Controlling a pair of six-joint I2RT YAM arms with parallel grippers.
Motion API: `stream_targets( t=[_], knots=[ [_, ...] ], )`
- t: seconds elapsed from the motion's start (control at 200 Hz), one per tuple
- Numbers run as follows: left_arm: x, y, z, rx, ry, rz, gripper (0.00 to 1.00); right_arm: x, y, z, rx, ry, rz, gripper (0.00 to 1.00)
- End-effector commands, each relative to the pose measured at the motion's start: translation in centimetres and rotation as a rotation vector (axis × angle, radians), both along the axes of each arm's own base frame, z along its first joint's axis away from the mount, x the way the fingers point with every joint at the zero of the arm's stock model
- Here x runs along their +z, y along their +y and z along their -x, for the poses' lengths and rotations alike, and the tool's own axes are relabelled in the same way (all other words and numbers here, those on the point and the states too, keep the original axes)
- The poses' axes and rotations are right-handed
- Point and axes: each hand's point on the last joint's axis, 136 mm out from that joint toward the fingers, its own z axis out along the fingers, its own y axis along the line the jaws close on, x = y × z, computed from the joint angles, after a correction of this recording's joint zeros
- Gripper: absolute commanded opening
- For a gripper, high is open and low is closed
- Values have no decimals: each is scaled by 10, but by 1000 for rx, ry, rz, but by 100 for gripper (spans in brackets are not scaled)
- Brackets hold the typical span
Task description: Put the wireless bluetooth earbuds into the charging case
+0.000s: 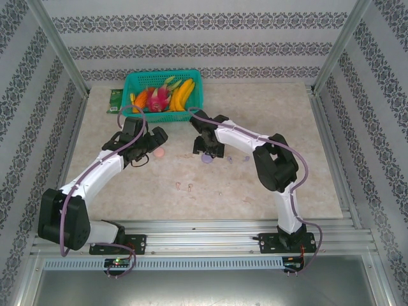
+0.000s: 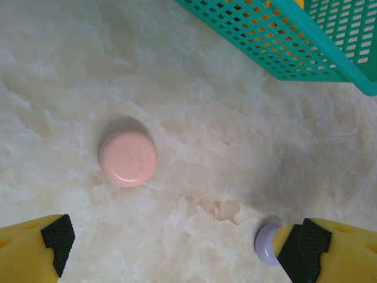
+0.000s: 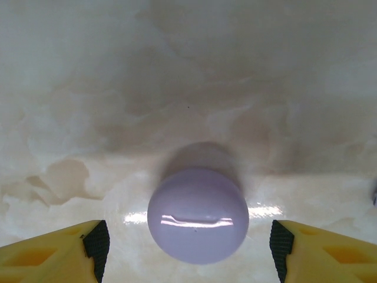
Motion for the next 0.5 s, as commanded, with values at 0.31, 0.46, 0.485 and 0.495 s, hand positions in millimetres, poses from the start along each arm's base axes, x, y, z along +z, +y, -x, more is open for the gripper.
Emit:
stream_targets(
  t=[0.31,0.46,0.485,0.495],
  knots=[
    [4,-9,-3,-7,-5,26,100,-23,-5,7,0,39,123,72],
    [4,-13,-3,-17,-7,37,100,-29,-7,8,-1,45,134,71],
    [4,-13,-4,-19,-6,41,100,-30,-7,7,-3,44,135,70],
    [4,-13,-4,-21,-7,42,100,-30,-6,8,-2,44,132,70]
  ],
)
